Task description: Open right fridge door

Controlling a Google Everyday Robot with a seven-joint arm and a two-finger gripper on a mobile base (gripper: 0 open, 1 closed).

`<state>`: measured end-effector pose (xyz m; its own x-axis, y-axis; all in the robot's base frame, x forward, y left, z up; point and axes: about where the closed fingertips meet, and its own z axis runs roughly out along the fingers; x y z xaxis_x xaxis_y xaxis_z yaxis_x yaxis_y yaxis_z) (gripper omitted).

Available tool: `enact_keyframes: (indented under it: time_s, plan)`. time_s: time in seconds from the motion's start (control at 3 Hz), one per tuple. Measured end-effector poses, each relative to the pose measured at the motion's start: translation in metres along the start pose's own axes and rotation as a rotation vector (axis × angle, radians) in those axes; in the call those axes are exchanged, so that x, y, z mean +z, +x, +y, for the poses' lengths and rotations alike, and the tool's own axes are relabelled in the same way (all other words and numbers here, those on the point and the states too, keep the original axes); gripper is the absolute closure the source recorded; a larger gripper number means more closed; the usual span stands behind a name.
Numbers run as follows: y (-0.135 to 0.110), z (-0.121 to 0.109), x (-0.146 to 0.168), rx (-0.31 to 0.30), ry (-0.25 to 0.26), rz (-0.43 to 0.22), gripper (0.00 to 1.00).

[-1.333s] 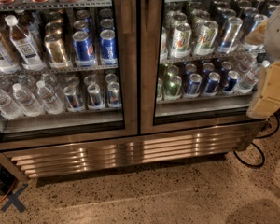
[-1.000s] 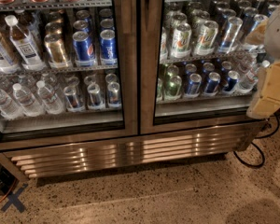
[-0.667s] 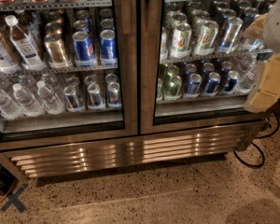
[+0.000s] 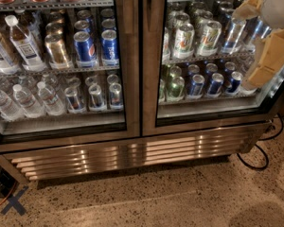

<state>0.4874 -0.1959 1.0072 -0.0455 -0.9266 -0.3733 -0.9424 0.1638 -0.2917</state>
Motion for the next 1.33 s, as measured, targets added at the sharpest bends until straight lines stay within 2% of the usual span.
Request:
enact_keyframes:
  time_s: [0.33, 0.67, 1.0, 1.33]
  plan:
    - [-0.001, -0.001, -0.001, -0.003, 0.003, -0.003, 0.00]
    - [-0.018, -0.018, 0.013, -0.027, 0.024, -0.116, 0.00]
    - [-0.034, -0.042, 0.026, -0.061, 0.027, -0.266, 0.00]
    - [-0.042, -0.060, 0.031, -0.072, 0.024, -0.385, 0.00]
